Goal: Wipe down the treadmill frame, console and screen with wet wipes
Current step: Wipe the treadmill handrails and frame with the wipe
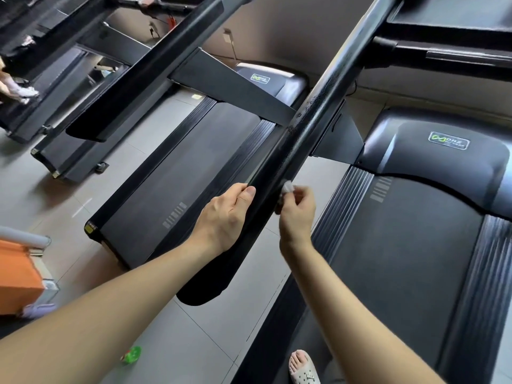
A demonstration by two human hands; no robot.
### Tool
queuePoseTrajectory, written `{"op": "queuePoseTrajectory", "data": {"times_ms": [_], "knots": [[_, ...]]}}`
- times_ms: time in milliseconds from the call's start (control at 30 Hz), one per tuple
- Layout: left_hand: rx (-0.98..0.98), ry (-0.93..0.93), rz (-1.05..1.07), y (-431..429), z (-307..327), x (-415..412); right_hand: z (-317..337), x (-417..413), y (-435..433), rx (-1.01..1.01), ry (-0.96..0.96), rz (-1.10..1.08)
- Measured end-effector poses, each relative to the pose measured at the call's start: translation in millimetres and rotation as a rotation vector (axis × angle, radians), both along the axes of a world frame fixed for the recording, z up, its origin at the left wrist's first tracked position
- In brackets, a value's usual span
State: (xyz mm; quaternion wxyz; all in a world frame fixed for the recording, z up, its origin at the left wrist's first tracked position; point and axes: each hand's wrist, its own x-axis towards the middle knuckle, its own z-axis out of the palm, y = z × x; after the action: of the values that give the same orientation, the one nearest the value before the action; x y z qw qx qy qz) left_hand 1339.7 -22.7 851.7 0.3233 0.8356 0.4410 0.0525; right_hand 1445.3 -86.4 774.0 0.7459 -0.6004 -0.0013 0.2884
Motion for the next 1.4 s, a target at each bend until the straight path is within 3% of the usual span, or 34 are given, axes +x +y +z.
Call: {"op": "queuePoseTrajectory", "data": {"times_ms": [133, 267, 467, 533, 667, 733, 800, 867, 1067, 1133, 1300, 1400], "knots": [[0.012, 0.032, 0.009, 2, -1, 0, -4, -7, 4, 0.042, 0.216, -0.082], [0.017, 0.037, 0.004, 3, -3, 0, -9, -40, -16, 0.105, 0.480, 0.047], [0.021, 0.036, 0.006, 2, -2, -1, -13, 39, 21, 0.021, 0.428, -0.057], [0.013, 0.045, -0.003, 3, -2, -1, -17, 28, 18, -0.024, 0.457, 0.049], [-0.003, 0.051, -0.014, 5, -3, -3, -19, -19, -22, -0.060, 0.618, 0.506], [-0.023, 0.048, 0.006, 4, -3, -3, -17, -3, -23, -0.035, 0.663, 0.517], [-0.038, 0.052, 0.034, 2, -1, -2, -16, 26, -11, 0.047, 0.704, 0.389], [-0.043, 0.060, 0.053, 1, 1, -1, -12, 40, -4, 0.079, 0.696, 0.351], [-0.015, 0.061, 0.052, 2, 1, -1, -11, -25, -39, -0.117, 0.575, 0.864], [-0.013, 0.062, 0.057, 1, 0, -2, -9, -21, -39, -0.123, 0.553, 0.855], [-0.067, 0.042, 0.059, 5, -2, -6, -8, 14, -22, -0.039, 0.392, 0.556], [-0.140, 0.065, 0.034, 6, 1, -19, -7, -30, -39, -0.115, 0.300, 0.707]]}}
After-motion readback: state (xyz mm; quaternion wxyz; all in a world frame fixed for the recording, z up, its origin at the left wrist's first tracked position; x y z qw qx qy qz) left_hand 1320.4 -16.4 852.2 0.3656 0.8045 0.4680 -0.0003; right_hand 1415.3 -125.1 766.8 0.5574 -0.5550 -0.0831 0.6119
